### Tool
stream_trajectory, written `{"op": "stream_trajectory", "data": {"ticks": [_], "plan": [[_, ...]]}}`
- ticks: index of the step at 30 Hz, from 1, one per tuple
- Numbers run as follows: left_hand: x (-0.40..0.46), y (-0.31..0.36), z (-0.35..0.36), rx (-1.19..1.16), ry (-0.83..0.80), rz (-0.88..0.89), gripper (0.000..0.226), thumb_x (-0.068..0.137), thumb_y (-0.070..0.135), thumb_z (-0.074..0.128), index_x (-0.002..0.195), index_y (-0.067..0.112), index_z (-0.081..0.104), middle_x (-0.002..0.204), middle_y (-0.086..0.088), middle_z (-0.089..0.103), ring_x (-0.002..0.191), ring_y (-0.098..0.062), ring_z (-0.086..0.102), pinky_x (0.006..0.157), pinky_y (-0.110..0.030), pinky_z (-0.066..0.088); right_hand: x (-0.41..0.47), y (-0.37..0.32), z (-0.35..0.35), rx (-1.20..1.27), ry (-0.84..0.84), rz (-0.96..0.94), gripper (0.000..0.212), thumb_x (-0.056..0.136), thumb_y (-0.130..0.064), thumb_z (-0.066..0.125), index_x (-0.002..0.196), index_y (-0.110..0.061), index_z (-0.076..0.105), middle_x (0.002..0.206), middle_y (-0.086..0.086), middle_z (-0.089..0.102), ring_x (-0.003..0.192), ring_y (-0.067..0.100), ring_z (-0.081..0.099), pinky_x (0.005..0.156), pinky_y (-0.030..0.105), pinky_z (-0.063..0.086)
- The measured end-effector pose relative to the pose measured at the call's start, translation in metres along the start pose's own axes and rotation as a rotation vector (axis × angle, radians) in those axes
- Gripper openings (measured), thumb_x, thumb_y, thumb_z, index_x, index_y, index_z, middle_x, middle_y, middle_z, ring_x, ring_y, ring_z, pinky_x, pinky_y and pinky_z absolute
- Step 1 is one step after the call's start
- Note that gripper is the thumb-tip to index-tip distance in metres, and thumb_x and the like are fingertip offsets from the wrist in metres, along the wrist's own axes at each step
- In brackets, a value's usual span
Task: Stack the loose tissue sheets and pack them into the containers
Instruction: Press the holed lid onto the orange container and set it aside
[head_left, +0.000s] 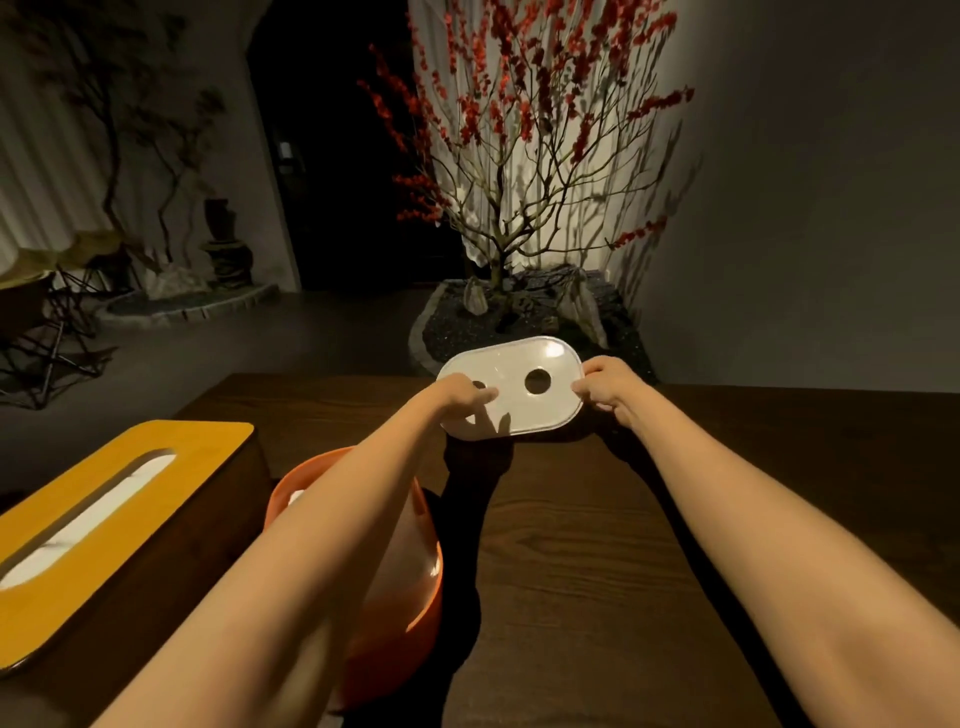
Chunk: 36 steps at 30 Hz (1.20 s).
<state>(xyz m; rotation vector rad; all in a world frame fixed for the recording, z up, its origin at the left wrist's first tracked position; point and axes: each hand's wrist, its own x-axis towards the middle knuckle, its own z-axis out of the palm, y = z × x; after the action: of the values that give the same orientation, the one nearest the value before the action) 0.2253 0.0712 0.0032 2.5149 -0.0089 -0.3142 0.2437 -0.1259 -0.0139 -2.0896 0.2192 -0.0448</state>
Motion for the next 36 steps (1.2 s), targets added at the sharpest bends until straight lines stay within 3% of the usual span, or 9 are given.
{"op": "stream_trajectory", "data": {"ticks": [7,11,13,16,19,25,28,31,36], "plan": [[-0.047,0.006,-0.01,-0.833,0.057,-0.02,0.068,0.101,0.054,0.027,0.139,0.0,0.042,0.137,-0.025,0.048,0.125,-0.039,0.048,0.106,-0.052,0.04,-0.049,-0.02,-0.006,-0.031,-0.113,-0.482,0.023,0.083,0.001,0.069,0.073,-0.017,0.059,0.081,-0.003,0.062,0.081,0.011,0.058,0.074,0.026,0.046],[-0.068,0.003,-0.016,-1.093,0.111,-0.091,0.036,0.101,0.025,0.042,0.124,-0.003,0.048,0.099,-0.024,0.061,0.085,-0.031,0.063,0.077,-0.044,0.057,-0.071,-0.027,-0.003,-0.074,-0.174,-0.584,0.023,0.079,0.003,0.071,0.073,-0.018,0.063,0.088,0.005,0.069,0.079,0.01,0.063,0.078,0.025,0.049],[-0.082,0.002,-0.019,-1.116,0.107,-0.119,0.026,0.098,0.003,0.039,0.121,-0.005,0.047,0.09,-0.022,0.06,0.085,-0.03,0.065,0.068,-0.038,0.057,-0.08,-0.03,0.0,-0.091,-0.189,-0.602,0.023,0.079,0.002,0.071,0.073,-0.019,0.064,0.093,0.006,0.071,0.085,0.014,0.066,0.082,0.027,0.052],[-0.1,0.0,-0.023,-1.112,0.146,-0.153,0.029,0.095,-0.006,0.037,0.124,-0.004,0.044,0.113,-0.025,0.055,0.106,-0.036,0.063,0.056,-0.032,0.057,-0.09,-0.031,0.006,-0.167,-0.2,-0.621,0.026,0.081,0.0,0.069,0.08,-0.026,0.068,0.094,0.004,0.071,0.089,0.019,0.066,0.081,0.035,0.054],[-0.115,-0.005,-0.026,-1.16,0.119,-0.138,0.022,0.096,-0.009,0.033,0.114,-0.001,0.043,0.117,-0.022,0.05,0.113,-0.034,0.059,0.063,-0.03,0.056,-0.097,-0.033,0.01,-0.258,-0.235,-0.578,0.041,0.081,0.005,0.058,0.087,-0.035,0.066,0.112,0.007,0.065,0.105,0.024,0.06,0.088,0.041,0.05],[-0.142,-0.034,-0.035,-1.038,-0.007,-0.141,0.022,0.095,-0.004,0.037,0.116,-0.002,0.043,0.109,-0.023,0.063,0.093,-0.028,0.066,0.044,-0.022,0.053,-0.11,-0.044,0.035,-0.404,-0.133,-0.428,0.031,0.096,-0.012,0.043,0.12,-0.025,0.059,0.136,0.005,0.051,0.137,0.029,0.028,0.111,0.05,0.026],[-0.161,-0.044,-0.04,-0.989,-0.056,-0.154,0.01,0.095,-0.002,0.039,0.099,-0.001,0.047,0.088,-0.018,0.065,0.086,-0.022,0.065,0.047,-0.019,0.054,-0.12,-0.049,0.051,-0.448,-0.184,-0.352,0.019,0.1,-0.021,0.04,0.103,-0.018,0.059,0.107,0.004,0.057,0.105,0.019,0.051,0.092,0.034,0.042],[-0.172,-0.057,-0.042,-0.919,-0.051,-0.174,0.014,0.094,0.001,0.035,0.103,0.002,0.046,0.089,-0.017,0.068,0.077,-0.018,0.065,0.049,-0.019,0.052,-0.129,-0.053,0.064,-0.36,-0.147,-0.294,0.037,0.098,-0.013,0.044,0.061,-0.015,0.037,0.063,0.001,0.037,0.057,0.015,0.038,0.052,0.026,0.031],[-0.191,-0.07,-0.047,-0.688,0.107,-0.183,0.029,0.1,0.017,0.029,0.089,0.001,0.05,0.072,-0.013,0.066,0.064,-0.018,0.063,0.055,-0.021,0.046,-0.149,-0.06,0.086,-0.345,-0.086,-0.292,0.043,0.093,-0.006,0.046,0.052,-0.012,0.036,0.053,0.003,0.033,0.051,0.018,0.032,0.056,0.032,0.029]]}}
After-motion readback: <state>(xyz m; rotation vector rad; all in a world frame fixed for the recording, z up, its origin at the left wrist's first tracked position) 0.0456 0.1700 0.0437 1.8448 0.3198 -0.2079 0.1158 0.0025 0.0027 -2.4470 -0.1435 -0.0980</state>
